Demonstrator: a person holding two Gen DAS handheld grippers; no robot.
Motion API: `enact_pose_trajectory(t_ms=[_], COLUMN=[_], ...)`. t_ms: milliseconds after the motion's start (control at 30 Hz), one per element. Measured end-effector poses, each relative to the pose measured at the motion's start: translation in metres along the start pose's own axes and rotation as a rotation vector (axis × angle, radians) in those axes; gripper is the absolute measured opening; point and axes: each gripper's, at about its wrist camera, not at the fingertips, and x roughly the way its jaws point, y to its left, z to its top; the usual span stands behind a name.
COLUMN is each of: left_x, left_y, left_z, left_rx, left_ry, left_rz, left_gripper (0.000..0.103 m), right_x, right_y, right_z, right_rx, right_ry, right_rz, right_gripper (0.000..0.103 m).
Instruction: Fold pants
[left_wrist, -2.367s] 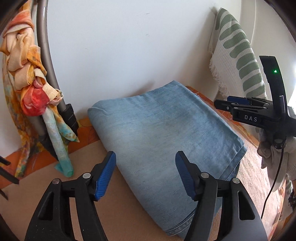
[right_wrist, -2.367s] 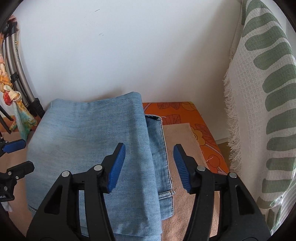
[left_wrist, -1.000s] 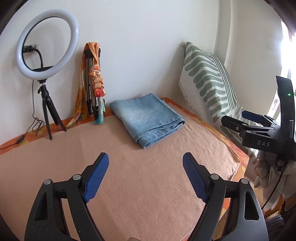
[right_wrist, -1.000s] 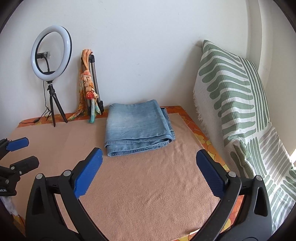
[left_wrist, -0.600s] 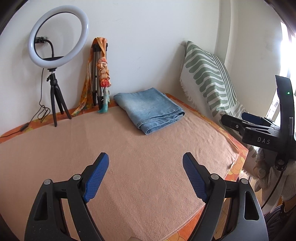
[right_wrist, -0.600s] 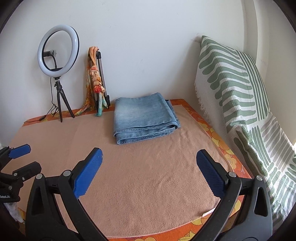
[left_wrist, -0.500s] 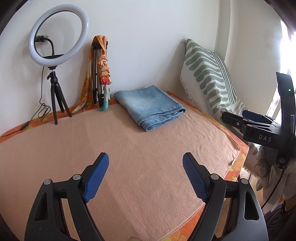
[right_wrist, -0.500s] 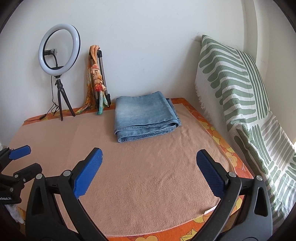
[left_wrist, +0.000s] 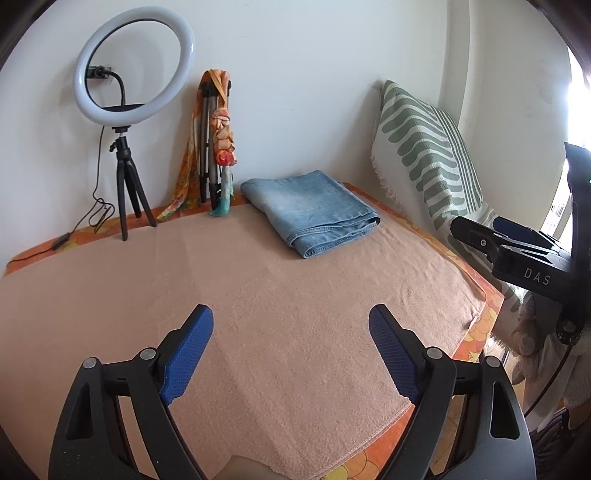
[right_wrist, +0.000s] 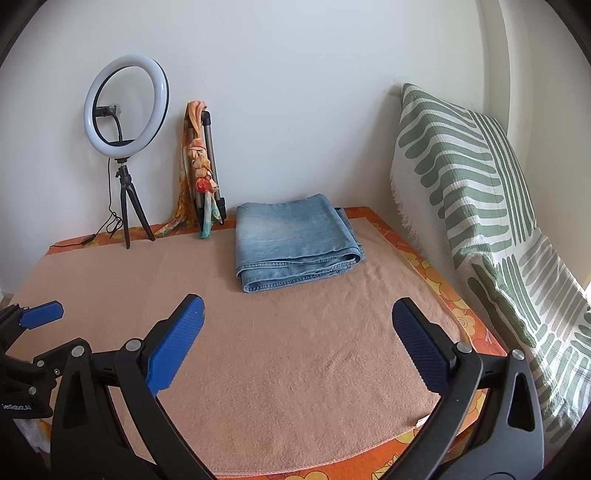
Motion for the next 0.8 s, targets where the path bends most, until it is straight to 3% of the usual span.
enact_pose_trajectory(t_ms=[67,200,433,800], left_x=[-0.003,-0.009,-0.01,-0.011], left_y=[0.0,-0.001,-0.002,0.0], left_z=[0.001,0.004,0.004,0.004], left_rx=[0.004,0.014,0.038,0.024], left_ry=[-0.019,-0.056,-0.061,-0.056], left_rz=[0.018,0.077,0.147,0.132], left_gripper=[0.088,0.102,0.102,0.102], right_x=[0.0,-0.001,-0.001,-0.001], right_y=[0.001,0.001,0.001,0.001], right_z=[0.0,-0.001,0.001,0.002], right_rx=[-0.004,-0.004,0.011,0.004], right_ry=[-0.001,-0.004,-0.024,-0.023], right_rz=[-0.002,-0.001,0.004,0.005], right_gripper=[0.103,0.103,0.103,0.103])
